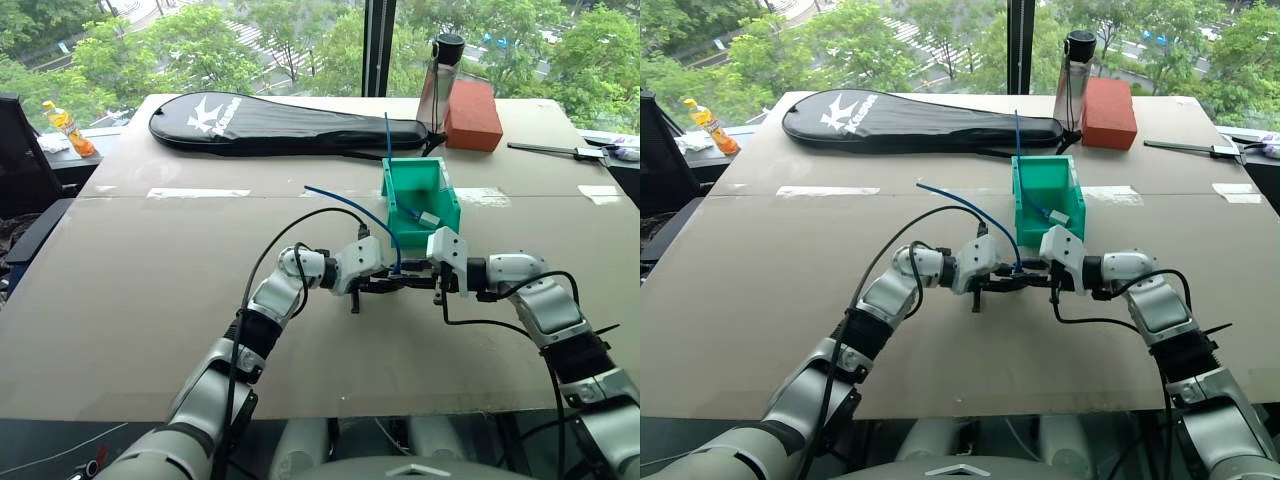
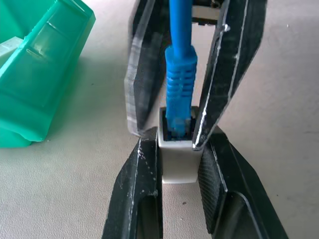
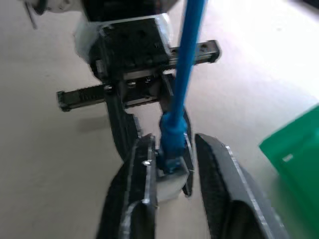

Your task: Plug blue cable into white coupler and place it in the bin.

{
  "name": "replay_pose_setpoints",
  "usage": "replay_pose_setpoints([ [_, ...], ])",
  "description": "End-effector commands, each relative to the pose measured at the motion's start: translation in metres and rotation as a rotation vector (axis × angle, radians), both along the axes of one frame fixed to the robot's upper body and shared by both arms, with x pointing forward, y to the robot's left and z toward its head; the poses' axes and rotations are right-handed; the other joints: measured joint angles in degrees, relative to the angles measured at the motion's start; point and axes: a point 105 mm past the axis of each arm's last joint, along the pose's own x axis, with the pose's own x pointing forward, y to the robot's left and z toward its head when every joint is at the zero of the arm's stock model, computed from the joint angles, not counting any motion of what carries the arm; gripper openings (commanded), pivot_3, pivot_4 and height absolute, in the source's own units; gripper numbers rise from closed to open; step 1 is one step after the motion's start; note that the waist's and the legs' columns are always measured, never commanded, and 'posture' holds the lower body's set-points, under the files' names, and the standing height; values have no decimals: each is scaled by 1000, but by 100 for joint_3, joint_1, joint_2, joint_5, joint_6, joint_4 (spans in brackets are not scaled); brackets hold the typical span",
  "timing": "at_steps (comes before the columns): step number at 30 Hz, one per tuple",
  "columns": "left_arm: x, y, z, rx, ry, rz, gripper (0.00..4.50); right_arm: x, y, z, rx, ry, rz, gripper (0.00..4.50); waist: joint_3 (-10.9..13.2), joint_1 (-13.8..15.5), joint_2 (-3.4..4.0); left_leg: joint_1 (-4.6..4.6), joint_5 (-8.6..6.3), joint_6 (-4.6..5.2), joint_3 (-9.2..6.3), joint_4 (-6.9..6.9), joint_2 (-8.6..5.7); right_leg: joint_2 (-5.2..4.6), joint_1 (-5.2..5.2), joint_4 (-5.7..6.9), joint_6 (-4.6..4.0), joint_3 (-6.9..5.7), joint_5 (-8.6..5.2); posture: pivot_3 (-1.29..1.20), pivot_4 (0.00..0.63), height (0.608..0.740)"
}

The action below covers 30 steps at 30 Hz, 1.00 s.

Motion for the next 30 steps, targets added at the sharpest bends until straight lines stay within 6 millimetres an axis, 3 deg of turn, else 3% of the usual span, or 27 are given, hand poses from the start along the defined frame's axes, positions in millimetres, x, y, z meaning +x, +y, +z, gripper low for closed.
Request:
replay_pose_setpoints([
  [1, -2, 4, 23, -70, -14, 0, 368, -5, -15, 52, 70, -218, -119, 2904, 5, 22, 4, -24, 0, 0, -3, 0, -1, -3, -18, 0, 3, -2, 2, 0, 150, 740],
  [4, -7, 6, 37, -113, 17, 5, 368, -29, -21, 80, 138, -305, -176, 4235, 10, 79, 8, -33, 0, -1, -7, -2, -2, -3, -25, -2, 5, -3, 1, 0, 150, 740],
  [7, -11, 9, 56, -160, 57, 17, 368, -54, -29, 91, 168, -319, -241, 4235, 12, 144, 8, -37, -1, -1, -10, -7, -3, -3, -25, -9, 6, -6, 0, 0, 150, 740],
  [12, 4, 9, 104, -267, 159, 145, 368, -88, -48, 82, 124, -278, -399, 4235, 19, 164, 0, -36, -1, -1, -15, -1, -9, -4, -14, -17, 5, -13, -6, 0, 150, 740],
  [18, 35, -15, 144, -282, 354, 234, 368, -102, -71, 71, 90, -260, -594, 4235, 22, 145, -9, -15, 0, 0, -21, 18, -13, 11, 10, -12, 24, -13, -25, 0, 150, 740],
  [24, 73, -52, 143, -241, 415, 379, 368, -109, -87, 65, 82, -265, -720, 4235, 24, 130, -12, -17, 0, 1, -14, 8, -18, 17, 6, -16, 44, -2, -22, 0, 150, 740],
  [29, 87, -77, 128, -191, 393, 425, 368, -108, -99, 65, 81, -295, -814, 4235, 33, 123, -23, -33, -2, 2, -7, 2, -21, 17, -12, -20, 43, 6, -27, 0, 150, 740],
  [30, 91, -79, 125, -197, 411, 461, 868, -108, -101, 67, 87, -305, -831, 4283, 35, 128, -25, -34, -2, 3, -4, 2, -21, 16, -16, -20, 43, 9, -26, 0, 150, 740],
])
